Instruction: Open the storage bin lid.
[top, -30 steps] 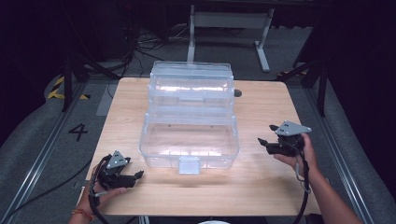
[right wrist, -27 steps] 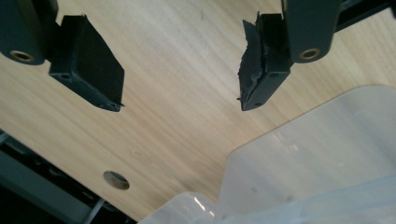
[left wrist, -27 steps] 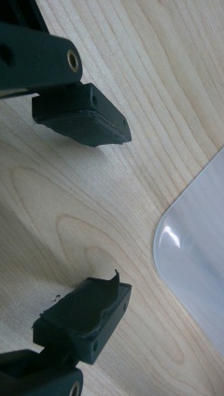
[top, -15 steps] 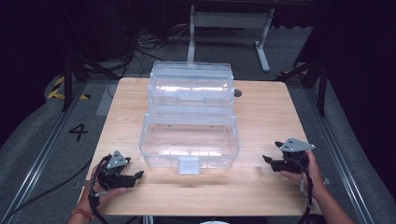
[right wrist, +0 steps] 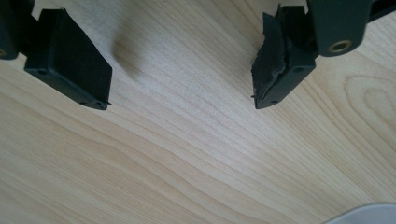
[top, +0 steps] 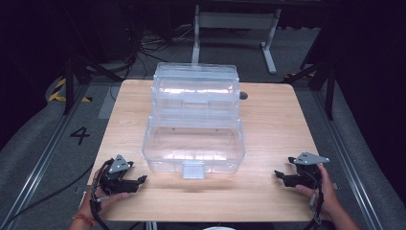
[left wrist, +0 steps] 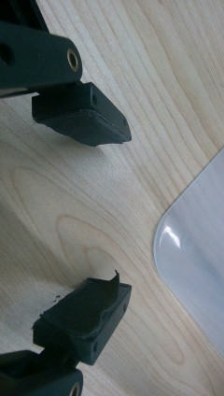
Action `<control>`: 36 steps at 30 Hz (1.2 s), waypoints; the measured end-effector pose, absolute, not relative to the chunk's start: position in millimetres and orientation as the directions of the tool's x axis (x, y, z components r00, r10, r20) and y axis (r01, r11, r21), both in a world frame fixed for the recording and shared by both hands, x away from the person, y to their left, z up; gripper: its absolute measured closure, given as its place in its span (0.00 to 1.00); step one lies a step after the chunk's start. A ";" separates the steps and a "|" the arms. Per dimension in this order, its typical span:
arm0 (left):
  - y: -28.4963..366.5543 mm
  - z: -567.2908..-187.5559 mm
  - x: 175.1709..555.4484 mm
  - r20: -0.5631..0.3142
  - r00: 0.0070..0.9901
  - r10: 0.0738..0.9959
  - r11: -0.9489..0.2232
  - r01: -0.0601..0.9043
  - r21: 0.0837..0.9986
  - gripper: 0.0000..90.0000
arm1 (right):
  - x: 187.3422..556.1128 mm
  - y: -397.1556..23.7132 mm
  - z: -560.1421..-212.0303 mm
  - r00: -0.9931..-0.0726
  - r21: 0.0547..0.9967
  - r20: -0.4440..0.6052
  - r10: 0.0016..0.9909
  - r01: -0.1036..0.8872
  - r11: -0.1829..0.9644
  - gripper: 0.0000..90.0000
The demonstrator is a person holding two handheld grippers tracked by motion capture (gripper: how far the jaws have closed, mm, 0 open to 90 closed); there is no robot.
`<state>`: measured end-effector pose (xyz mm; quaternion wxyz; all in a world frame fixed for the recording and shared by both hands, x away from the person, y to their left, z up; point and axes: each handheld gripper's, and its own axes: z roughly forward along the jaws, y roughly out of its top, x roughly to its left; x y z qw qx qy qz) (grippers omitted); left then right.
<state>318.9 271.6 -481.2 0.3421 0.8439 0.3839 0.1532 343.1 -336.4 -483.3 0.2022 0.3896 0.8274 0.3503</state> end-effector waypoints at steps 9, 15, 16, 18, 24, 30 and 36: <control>272.3 -481.2 316.4 -0.002 0.656 0.755 -0.472 0.546 0.692 0.24 | 349.7 -339.1 -486.9 -0.611 0.739 0.003 0.792 0.534 0.410 0.17; 272.4 -481.4 316.6 -0.008 0.658 0.753 -0.471 0.547 0.692 0.23 | 350.1 -338.9 -486.8 -0.612 0.737 0.002 0.791 0.535 0.412 0.17; 272.4 -481.4 316.6 -0.008 0.658 0.753 -0.471 0.547 0.692 0.23 | 350.3 -339.0 -486.8 -0.613 0.737 0.002 0.790 0.535 0.413 0.16; 272.3 -481.4 316.6 -0.008 0.658 0.753 -0.471 0.548 0.692 0.23 | 350.5 -339.0 -486.8 -0.615 0.736 0.003 0.789 0.535 0.414 0.16; 272.7 -480.8 317.2 0.000 0.661 0.750 -0.481 0.545 0.687 0.22 | 351.2 -339.2 -486.8 -0.621 0.737 0.004 0.784 0.532 0.418 0.17; 272.3 -481.0 317.9 0.000 0.662 0.749 -0.481 0.544 0.688 0.22 | 351.2 -339.2 -486.8 -0.621 0.736 0.004 0.784 0.532 0.418 0.17; 272.1 -481.5 318.5 -0.002 0.664 0.748 -0.478 0.541 0.692 0.21 | 351.2 -339.2 -486.8 -0.621 0.737 0.003 0.784 0.532 0.418 0.17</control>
